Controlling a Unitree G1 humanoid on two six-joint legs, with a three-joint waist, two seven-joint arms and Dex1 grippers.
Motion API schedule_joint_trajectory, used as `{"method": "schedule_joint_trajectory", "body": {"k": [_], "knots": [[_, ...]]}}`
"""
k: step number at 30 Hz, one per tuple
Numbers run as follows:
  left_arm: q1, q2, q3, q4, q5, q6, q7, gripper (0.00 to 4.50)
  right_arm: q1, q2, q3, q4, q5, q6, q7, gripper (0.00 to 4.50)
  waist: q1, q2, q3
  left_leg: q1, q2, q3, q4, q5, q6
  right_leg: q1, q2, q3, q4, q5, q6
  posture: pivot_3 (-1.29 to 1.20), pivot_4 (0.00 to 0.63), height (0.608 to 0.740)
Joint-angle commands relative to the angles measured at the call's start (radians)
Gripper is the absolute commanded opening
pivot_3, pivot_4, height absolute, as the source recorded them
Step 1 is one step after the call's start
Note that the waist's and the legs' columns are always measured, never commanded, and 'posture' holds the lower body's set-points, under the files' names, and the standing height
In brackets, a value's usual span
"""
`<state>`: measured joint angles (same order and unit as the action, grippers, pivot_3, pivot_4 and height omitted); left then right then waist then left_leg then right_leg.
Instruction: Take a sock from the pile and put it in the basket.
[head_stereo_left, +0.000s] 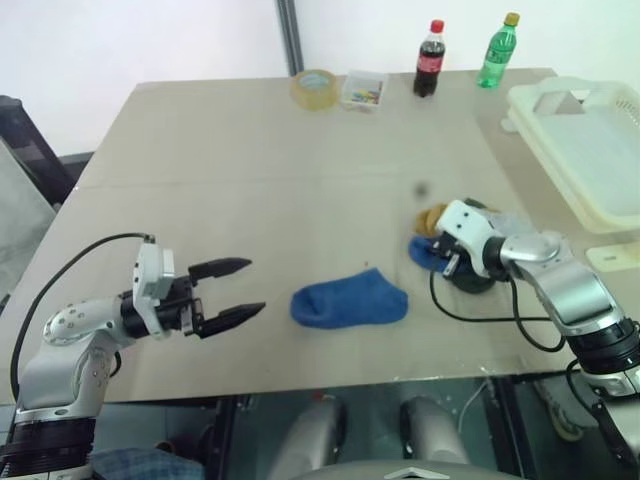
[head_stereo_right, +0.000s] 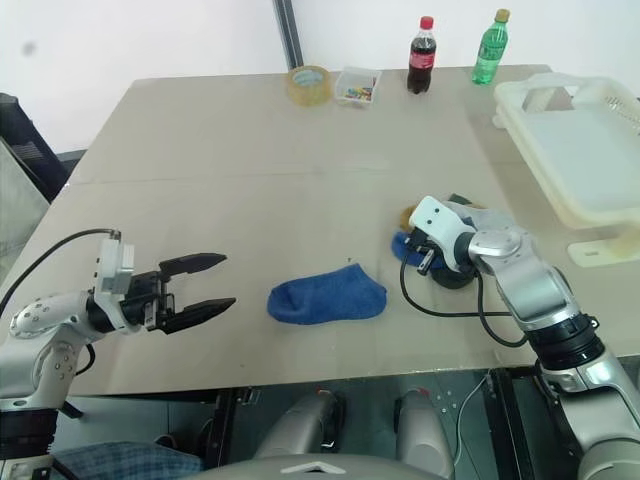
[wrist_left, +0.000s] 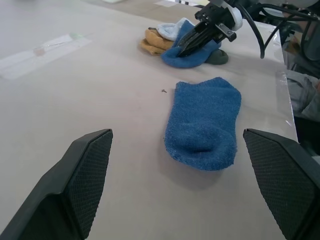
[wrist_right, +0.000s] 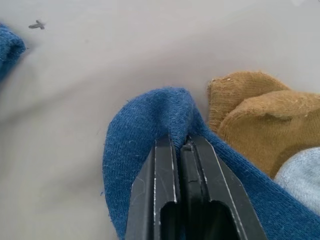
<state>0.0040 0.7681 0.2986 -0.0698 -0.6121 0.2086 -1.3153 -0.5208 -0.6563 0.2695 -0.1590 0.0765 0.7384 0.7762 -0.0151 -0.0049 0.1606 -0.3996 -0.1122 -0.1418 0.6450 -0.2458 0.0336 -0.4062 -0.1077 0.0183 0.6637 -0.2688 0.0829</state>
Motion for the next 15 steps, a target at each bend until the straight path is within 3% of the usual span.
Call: {"method": "schedule_joint_trajectory", "body": {"k": [1,8,15], "knots": [[-0.004,0.006,0.002,-0.010,0.001,-0.018,-0.008,4.50,-0.014,0.001,-0.014,-0.010,-0.009,-0.020,-0.006,0.07,0.000,0.000,0.000,0.000,0.000,0.000,0.000,0.000,0.000,0.000,0.000,0.000,0.000,0.000,0.000,0.00,0.150,0.740],[-0.021,0.009,-0.001,0.005,0.009,-0.025,-0.006,4.50,-0.135,0.083,0.015,0.114,-0.044,-0.091,-0.028,0.07,-0.005,0.000,0.000,0.000,0.000,0.000,0.000,0.000,0.000,0.000,0.000,0.000,0.001,0.000,0.000,0.00,0.150,0.740],[-0.019,0.006,-0.004,-0.001,0.013,-0.025,0.000,4.50,-0.359,0.306,0.110,0.385,-0.078,-0.200,0.003,0.07,-0.029,0.000,0.000,0.000,0.000,0.001,0.000,0.000,0.000,-0.001,0.001,0.001,0.001,0.000,0.000,0.00,0.150,0.740]]}}
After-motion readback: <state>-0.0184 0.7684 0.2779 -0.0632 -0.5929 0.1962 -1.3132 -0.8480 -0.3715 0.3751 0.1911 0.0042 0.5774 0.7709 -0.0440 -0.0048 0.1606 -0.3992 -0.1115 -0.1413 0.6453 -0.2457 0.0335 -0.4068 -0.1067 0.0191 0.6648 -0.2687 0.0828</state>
